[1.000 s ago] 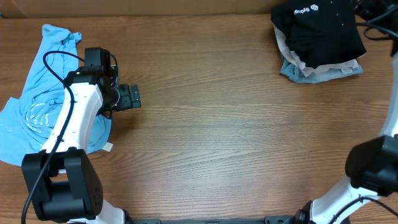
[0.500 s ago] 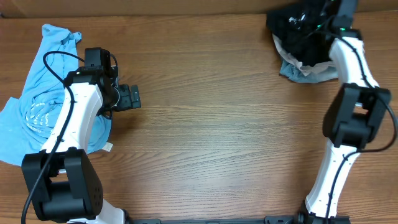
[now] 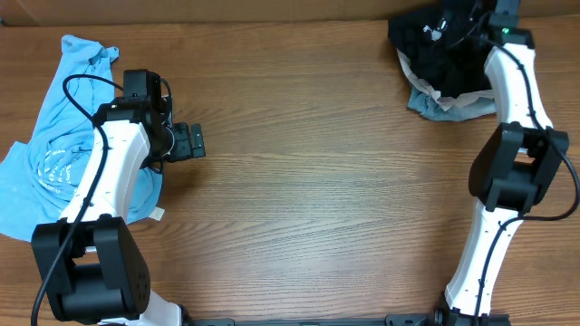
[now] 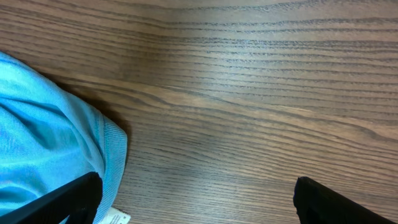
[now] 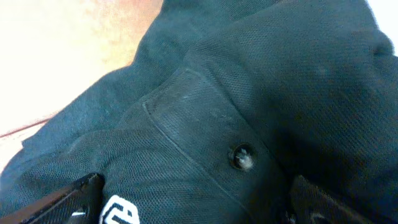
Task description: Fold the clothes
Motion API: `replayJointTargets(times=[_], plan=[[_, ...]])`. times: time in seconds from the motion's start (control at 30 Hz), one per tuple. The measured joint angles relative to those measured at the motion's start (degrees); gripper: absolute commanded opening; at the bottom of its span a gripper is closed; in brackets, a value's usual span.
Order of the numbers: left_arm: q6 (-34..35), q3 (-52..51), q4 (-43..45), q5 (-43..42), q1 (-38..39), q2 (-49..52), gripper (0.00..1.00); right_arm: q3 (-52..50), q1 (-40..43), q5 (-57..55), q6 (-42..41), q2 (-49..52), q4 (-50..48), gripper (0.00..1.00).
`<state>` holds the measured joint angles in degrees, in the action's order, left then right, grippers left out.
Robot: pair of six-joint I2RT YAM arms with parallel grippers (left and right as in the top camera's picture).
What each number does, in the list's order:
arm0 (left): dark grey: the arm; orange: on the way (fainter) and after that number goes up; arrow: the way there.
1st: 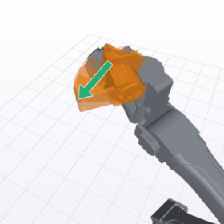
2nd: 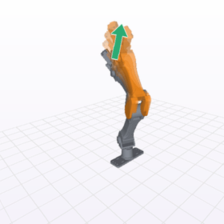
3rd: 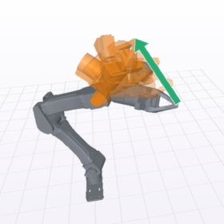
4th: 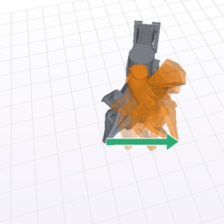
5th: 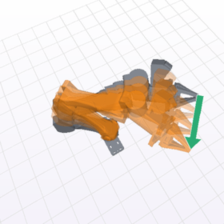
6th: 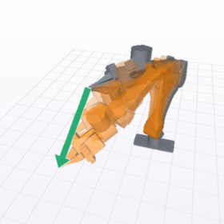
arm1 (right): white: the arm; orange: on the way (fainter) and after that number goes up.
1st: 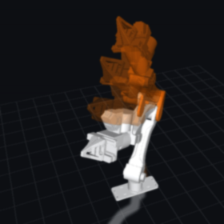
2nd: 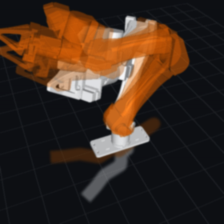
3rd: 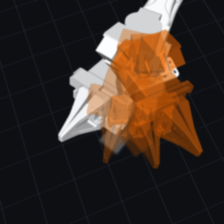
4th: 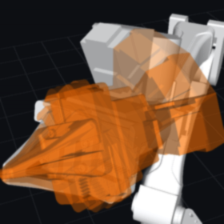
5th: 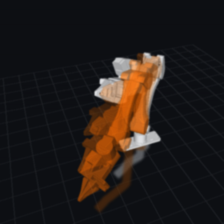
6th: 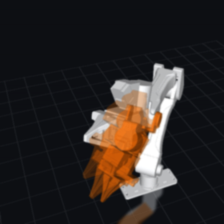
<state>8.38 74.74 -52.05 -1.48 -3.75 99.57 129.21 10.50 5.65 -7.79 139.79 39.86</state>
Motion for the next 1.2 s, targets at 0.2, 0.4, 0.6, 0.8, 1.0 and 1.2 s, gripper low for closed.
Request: replayJointTargets(times=[0.2, 0.4, 0.6, 0.8, 1.0, 1.2], plan=[[0.0, 0.0, 0.0, 0.0, 0.0, 0.0, 1.0, 14.5, 2.2, -0.5, -0.5, -1.1, 11.3, 1.0], [0.0, 0.0, 0.0, 0.0, 0.0, 0.0, 1.0, 30.2, 3.5, 4.1, -1.1, -14.3, 19.9, 1.0], [0.0, 0.0, 0.0, 0.0, 0.0, 0.0, 1.0, 38.2, 2.5, 8.4, -1.2, -34.2, 18.8, 1.0], [0.0, 0.0, 0.0, 0.0, 0.0, 0.0, 1.0, 39.9, 2.5, 9.6, -1.2, -45.9, 19.4, 1.0], [0.0, 0.0, 0.0, 0.0, 0.0, 0.0, 1.0, 38.7, 2.5, 9.6, -1.2, -46.8, 20.2, 1.0], [0.0, 0.0, 0.0, 0.0, 0.0, 0.0, 1.0, 37.9, 2.6, 9.6, -1.2, -46.4, 24.4, 1.0]])
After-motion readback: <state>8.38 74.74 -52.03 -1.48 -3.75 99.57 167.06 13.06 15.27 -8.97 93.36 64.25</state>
